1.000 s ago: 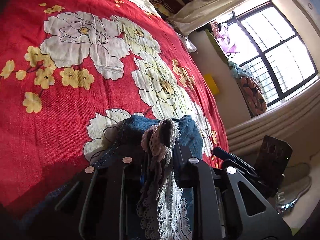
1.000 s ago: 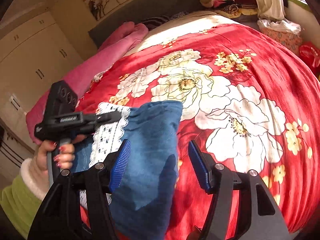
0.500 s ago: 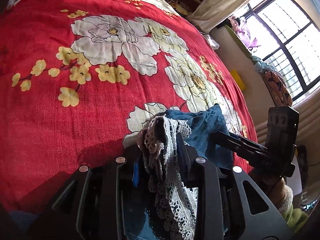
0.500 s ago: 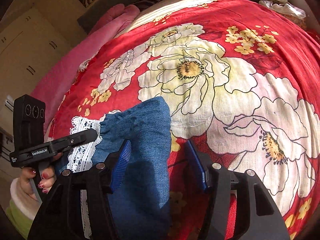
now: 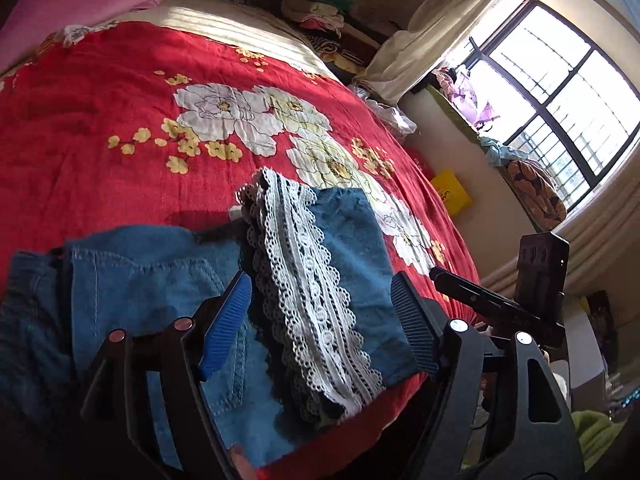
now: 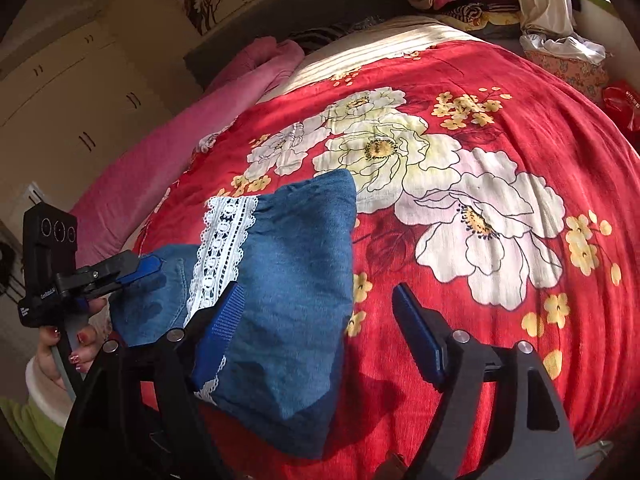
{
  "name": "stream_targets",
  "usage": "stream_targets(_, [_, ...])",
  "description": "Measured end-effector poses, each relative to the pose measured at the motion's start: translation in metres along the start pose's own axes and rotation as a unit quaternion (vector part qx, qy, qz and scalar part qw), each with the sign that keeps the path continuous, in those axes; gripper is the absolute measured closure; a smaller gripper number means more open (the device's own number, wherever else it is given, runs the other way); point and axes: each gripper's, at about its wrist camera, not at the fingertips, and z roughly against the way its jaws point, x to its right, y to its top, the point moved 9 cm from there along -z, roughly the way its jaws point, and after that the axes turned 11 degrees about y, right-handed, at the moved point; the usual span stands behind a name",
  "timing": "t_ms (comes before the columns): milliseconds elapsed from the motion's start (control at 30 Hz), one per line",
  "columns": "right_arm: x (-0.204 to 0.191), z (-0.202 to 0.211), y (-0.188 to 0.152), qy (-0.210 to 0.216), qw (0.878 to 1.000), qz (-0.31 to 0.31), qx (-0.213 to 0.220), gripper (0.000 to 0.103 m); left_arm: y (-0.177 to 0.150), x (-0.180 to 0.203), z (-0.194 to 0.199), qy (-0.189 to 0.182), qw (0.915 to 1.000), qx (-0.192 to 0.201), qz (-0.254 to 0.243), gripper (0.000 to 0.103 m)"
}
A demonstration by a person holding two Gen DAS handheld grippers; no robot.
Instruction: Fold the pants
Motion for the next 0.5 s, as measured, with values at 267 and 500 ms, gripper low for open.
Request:
stream_targets(267, [-0.013, 0.015, -0.033, 0.01, 1.0, 0.007, -0.005, 0.024, -0.061, 0.012, -0.005, -0.008, 0.9986, -0.05, 0.019, 0.038])
stream_targets(500, [-0.018, 0.017, -0.045, 0.012, 1.0, 0.013, -0.014, 0.023, -0.073, 0.016, -0.02, -0.013, 0.996, -0.081, 0.037, 0.039])
